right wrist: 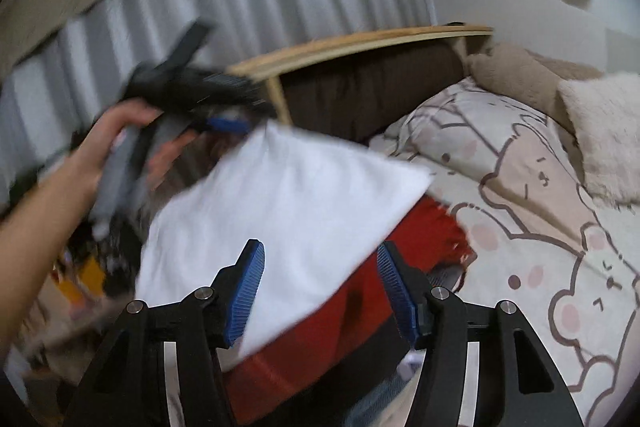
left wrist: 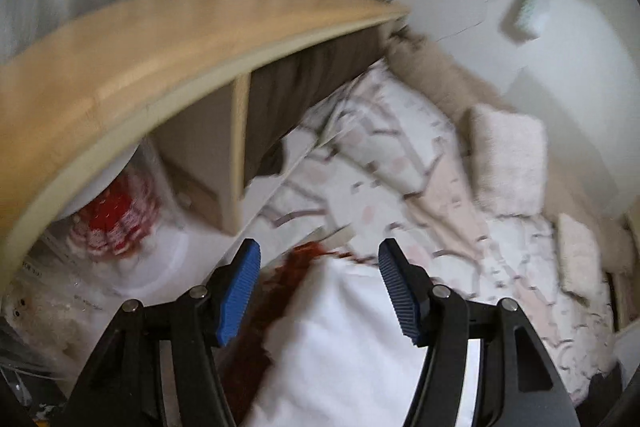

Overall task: Fold clothes
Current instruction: 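Lower the T-shirt onto the clothes stack and open both tools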

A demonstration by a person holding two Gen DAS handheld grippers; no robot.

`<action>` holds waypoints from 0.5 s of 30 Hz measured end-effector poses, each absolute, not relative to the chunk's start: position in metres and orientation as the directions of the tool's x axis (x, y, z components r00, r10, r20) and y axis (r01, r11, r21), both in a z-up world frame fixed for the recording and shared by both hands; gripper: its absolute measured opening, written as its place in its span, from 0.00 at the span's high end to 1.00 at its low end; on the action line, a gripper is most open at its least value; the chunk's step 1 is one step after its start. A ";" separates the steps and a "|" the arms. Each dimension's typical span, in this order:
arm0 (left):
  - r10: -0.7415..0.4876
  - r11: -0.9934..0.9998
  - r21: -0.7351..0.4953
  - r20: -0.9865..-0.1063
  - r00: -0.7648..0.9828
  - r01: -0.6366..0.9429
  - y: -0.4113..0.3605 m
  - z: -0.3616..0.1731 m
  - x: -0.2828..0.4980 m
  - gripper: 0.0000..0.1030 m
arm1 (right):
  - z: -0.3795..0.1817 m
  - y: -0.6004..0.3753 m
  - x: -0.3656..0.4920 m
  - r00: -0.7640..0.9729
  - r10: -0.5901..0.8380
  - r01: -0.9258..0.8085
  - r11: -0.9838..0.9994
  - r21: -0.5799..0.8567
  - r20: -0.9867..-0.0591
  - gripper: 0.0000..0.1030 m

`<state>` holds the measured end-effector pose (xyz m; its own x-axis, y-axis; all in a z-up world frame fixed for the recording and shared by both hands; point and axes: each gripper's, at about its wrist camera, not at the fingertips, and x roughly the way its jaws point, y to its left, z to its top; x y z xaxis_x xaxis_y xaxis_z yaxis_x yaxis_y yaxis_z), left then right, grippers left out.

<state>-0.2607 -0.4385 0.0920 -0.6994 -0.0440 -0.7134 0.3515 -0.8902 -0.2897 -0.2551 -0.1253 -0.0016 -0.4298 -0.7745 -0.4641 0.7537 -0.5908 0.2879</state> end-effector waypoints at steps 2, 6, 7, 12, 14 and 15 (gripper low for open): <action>0.030 -0.892 -0.348 -0.681 -0.732 0.287 -0.429 0.103 -0.254 0.40 | 0.007 -0.126 -0.263 -0.436 -0.789 0.743 -0.587 0.321 -0.433 0.43; 0.148 -0.883 -0.419 -0.674 -0.724 0.210 -0.403 0.098 -0.258 0.40 | 0.015 -0.145 -0.278 -0.431 -0.798 0.743 -0.579 0.335 -0.422 0.43; 0.175 -0.877 -0.436 -0.681 -0.711 0.202 -0.398 0.091 -0.263 0.40 | 0.014 -0.151 -0.281 -0.422 -0.800 0.748 -0.573 0.335 -0.426 0.43; 0.144 -0.861 -0.423 -0.737 -0.660 0.284 -0.409 0.048 -0.291 0.40 | 0.001 -0.177 -0.296 -0.359 -0.804 0.759 -0.547 0.353 -0.473 0.43; 0.113 -0.843 -0.416 -0.757 -0.644 0.341 -0.425 0.031 -0.299 0.40 | -0.008 -0.176 -0.296 -0.368 -0.783 0.743 -0.572 0.348 -0.502 0.43; 0.099 -0.836 -0.416 -0.755 -0.648 0.357 -0.433 0.027 -0.299 0.41 | -0.013 -0.174 -0.298 -0.366 -0.779 0.737 -0.577 0.352 -0.509 0.43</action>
